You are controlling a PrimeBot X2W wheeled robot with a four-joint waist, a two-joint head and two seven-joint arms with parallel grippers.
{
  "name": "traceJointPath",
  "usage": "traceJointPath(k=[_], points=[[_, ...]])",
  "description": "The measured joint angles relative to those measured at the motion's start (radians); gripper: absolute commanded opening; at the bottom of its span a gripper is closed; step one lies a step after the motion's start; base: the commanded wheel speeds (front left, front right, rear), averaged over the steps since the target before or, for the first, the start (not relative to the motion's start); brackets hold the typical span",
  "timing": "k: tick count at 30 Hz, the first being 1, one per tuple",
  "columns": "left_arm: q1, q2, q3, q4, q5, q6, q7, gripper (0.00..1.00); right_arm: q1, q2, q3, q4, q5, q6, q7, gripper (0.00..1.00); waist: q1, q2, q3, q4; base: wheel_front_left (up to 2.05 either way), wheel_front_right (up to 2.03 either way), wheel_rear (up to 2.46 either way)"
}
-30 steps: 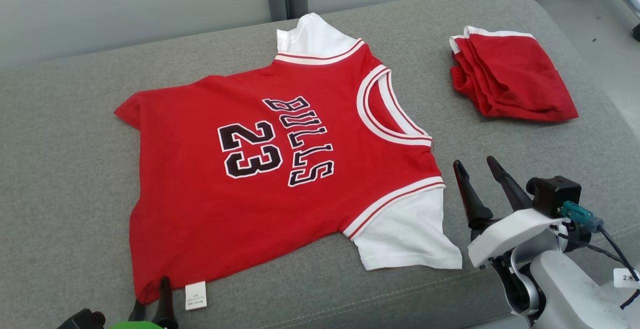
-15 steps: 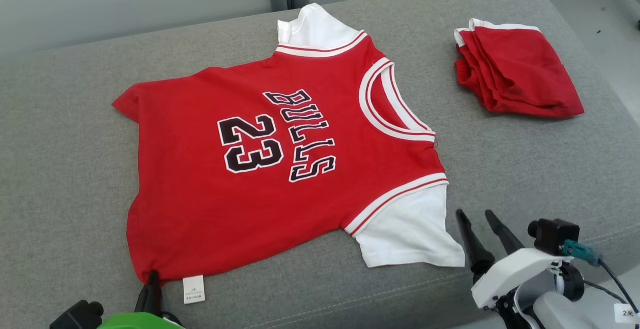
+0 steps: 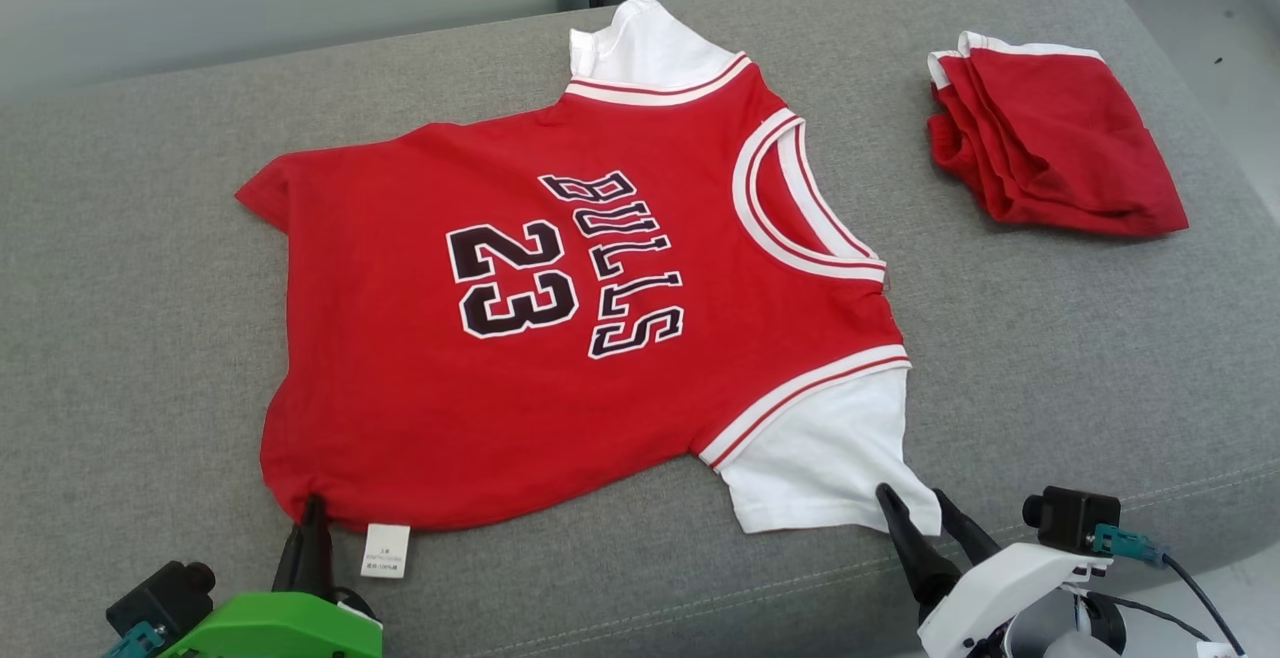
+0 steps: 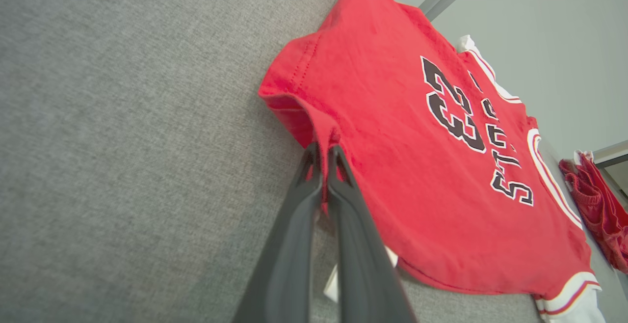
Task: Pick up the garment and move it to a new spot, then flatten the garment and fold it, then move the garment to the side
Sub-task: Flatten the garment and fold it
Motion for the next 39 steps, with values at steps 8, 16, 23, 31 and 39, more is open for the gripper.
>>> traceJointPath(k=[8,16,23,31,39], points=[[0.0,0.0,-0.001,0.001,0.004,0.0,-0.009,0.0,-0.003,0.009,0.007,0.028,0.015,0.016,0.008,0.16,0.0,0.0,0.001,0.0,0.0,0.0,0.0],[0.0,0.0,0.001,0.001,0.007,0.0,-0.017,0.0,-0.015,0.015,0.003,0.024,0.065,0.033,0.012,0.0,0.0,0.0,-0.006,-0.001,0.0,0.0,0.0],[-0.001,0.0,0.014,-0.019,0.007,-0.009,-0.021,0.0,-0.037,0.008,-0.034,-0.045,0.139,0.037,0.012,0.0,0.0,0.0,-0.017,-0.005,0.0,0.0,0.0],[-0.045,0.0,0.0,-0.043,0.039,-0.018,-0.021,0.0,-0.084,-0.002,-0.048,-0.112,0.213,0.042,0.029,0.0,0.0,0.0,-0.029,-0.009,0.0,0.0,0.0],[-0.136,0.011,-0.018,-0.034,0.069,-0.014,-0.002,0.0,-0.186,-0.034,-0.053,-0.128,0.236,0.042,0.081,0.0,0.0,0.0,-0.018,-0.002,0.0,0.0,0.0]])
